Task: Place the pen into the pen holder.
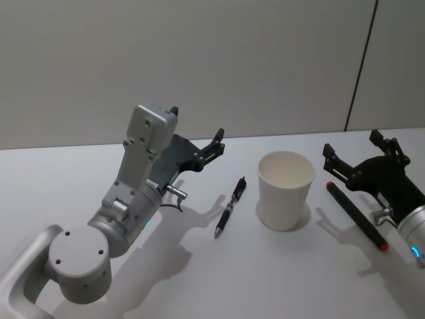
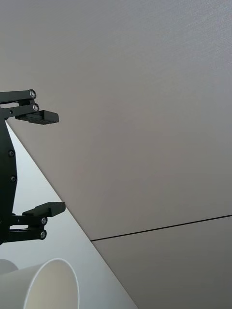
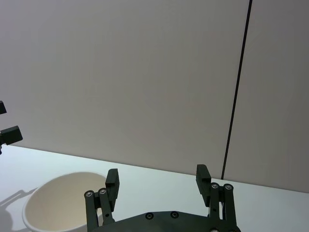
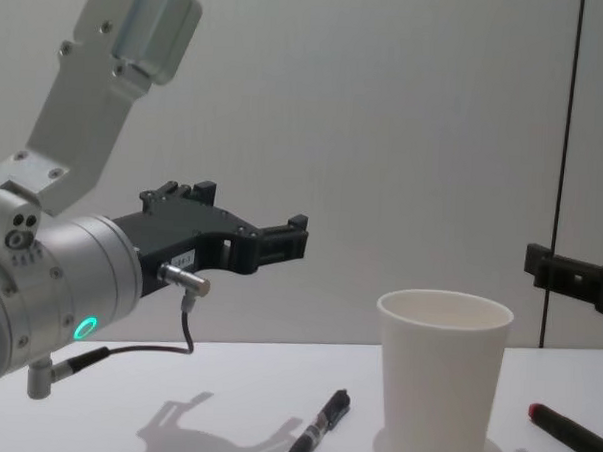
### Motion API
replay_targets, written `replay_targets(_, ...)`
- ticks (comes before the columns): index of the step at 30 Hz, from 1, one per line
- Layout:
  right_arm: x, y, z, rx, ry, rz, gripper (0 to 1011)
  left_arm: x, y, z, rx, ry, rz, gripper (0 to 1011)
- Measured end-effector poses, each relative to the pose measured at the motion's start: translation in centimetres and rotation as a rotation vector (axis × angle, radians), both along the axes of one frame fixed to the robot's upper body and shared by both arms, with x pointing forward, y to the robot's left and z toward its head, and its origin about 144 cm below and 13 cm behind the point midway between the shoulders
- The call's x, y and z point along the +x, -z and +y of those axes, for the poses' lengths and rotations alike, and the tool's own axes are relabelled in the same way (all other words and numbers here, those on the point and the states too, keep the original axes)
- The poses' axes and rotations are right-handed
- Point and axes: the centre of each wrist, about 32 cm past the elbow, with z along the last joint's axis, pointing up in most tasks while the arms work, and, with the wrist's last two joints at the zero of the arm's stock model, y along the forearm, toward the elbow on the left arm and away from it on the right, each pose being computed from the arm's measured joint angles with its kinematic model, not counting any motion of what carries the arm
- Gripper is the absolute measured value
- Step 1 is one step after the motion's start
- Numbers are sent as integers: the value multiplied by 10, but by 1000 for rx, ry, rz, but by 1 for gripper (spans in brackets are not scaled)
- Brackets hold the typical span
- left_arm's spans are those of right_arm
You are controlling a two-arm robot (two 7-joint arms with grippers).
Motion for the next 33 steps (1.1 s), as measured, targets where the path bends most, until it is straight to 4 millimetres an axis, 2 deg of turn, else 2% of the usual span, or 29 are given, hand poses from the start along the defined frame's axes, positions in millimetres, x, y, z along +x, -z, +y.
replay_targets(33,0,0,0,0,0,0,1001,0,0,0,0,0,0,1001)
